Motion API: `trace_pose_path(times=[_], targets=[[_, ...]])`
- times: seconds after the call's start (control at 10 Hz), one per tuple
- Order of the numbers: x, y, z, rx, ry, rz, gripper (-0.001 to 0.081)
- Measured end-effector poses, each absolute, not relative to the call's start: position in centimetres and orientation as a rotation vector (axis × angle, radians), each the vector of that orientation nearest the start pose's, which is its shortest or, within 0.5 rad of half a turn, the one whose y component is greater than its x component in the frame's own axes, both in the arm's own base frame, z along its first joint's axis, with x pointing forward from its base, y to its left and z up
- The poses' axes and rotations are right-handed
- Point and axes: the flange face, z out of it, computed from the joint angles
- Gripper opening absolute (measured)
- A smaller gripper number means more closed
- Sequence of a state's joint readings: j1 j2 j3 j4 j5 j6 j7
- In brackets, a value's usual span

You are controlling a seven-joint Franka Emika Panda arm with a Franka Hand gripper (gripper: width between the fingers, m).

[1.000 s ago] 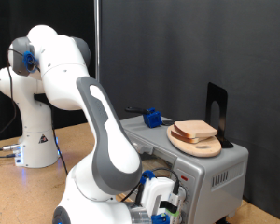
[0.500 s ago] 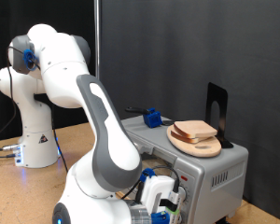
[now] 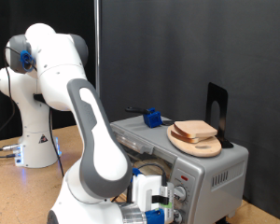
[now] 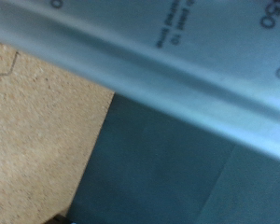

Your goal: Make a piece of toast with the oven

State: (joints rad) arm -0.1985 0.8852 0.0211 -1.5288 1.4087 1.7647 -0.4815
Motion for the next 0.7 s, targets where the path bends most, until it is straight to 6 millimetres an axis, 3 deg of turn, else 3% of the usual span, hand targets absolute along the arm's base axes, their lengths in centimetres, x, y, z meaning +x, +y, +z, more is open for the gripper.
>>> trace_pose_path(times=[0.7], targets=[[67.7, -3.68, 14.57, -1.709, 0.327, -0.015, 0.0101]])
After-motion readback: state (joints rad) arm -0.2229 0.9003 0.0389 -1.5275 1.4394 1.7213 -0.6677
